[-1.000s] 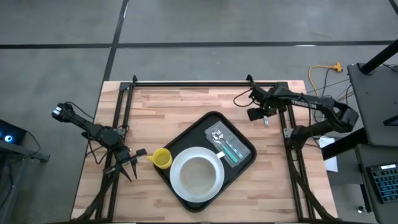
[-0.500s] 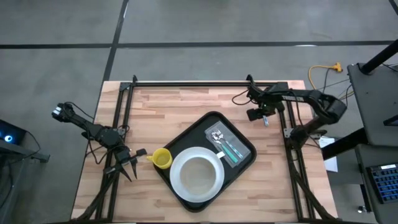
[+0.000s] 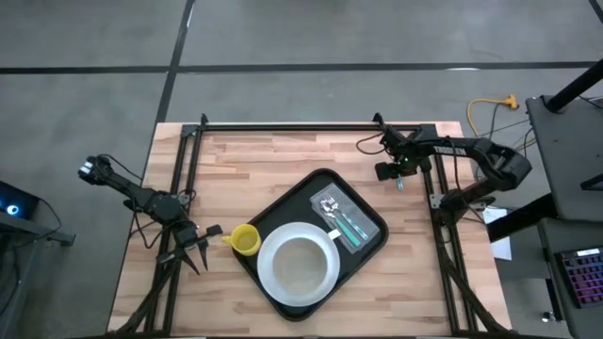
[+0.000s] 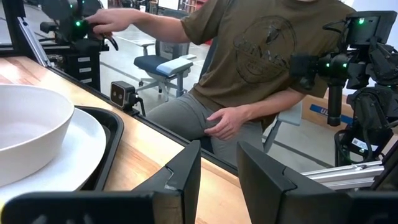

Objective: Set up tray
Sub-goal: Put the blue knife on the gray napkin to the right of the blue fork

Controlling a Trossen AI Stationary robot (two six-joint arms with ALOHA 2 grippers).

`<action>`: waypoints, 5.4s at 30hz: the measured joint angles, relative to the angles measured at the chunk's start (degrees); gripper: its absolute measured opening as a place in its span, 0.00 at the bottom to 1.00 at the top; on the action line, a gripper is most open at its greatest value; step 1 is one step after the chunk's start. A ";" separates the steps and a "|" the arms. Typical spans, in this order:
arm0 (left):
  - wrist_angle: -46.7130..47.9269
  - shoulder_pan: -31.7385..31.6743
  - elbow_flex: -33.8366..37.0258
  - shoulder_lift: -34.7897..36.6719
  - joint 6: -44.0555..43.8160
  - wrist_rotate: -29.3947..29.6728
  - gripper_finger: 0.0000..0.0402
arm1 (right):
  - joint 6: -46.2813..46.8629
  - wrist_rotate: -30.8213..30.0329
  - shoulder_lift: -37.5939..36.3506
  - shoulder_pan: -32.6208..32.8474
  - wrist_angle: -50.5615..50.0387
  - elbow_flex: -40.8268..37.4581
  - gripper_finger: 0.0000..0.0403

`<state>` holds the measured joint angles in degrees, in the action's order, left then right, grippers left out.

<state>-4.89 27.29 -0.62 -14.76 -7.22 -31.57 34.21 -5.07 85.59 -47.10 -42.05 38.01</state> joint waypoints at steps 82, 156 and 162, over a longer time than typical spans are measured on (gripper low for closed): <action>-0.01 0.02 0.00 -0.11 0.00 -0.10 0.22 | 19.49 1.14 4.43 50.41 -8.85 19.24 0.05; -0.02 0.01 0.00 -0.22 0.01 -0.01 0.22 | 20.92 8.80 12.30 51.59 -6.68 19.72 0.21; -0.02 0.00 0.00 -0.22 0.00 -0.04 0.22 | 20.66 4.05 12.30 51.72 -6.70 19.72 0.19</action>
<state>-4.91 27.29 -0.62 -14.98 -7.22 -31.62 54.87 -1.01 97.89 4.62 -48.75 57.74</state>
